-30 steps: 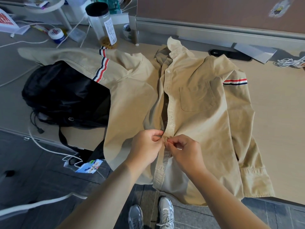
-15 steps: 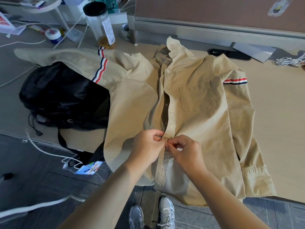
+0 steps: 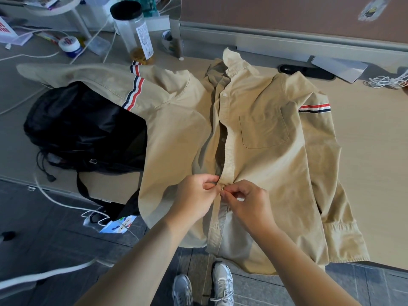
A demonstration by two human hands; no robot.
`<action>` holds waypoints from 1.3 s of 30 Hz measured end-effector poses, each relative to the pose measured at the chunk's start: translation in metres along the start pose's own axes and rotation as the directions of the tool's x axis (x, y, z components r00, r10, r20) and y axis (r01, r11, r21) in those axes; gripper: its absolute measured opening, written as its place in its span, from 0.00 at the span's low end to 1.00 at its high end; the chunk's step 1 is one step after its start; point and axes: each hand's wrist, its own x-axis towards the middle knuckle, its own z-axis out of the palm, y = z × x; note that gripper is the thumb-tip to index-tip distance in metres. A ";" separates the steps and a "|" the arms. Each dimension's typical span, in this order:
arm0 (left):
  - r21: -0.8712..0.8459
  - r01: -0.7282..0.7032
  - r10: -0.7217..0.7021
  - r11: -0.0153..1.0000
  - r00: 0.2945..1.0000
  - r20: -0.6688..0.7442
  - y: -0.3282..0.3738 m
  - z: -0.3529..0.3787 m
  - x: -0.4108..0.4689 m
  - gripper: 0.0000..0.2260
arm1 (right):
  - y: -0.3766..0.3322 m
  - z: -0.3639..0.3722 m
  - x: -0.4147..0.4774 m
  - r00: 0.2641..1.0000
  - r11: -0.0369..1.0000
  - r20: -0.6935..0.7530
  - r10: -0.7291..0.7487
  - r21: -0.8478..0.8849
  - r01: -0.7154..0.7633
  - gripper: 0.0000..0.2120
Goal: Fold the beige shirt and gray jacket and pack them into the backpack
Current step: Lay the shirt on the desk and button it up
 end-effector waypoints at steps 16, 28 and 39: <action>-0.001 -0.003 0.003 1.000 1.000 0.018 0.002 -0.002 0.002 0.10 | 0.002 0.002 0.002 1.000 1.000 0.006 -0.018 -0.007 0.018 0.03; 0.202 -0.038 0.047 0.979 0.998 -0.039 0.004 0.003 0.005 0.08 | 0.003 0.002 0.004 1.000 1.000 0.019 -0.015 -0.012 0.015 0.03; 0.076 0.000 0.002 0.997 0.999 -0.034 0.006 0.006 0.000 0.07 | -0.001 -0.006 0.009 0.960 0.941 0.160 0.228 0.217 -0.260 0.07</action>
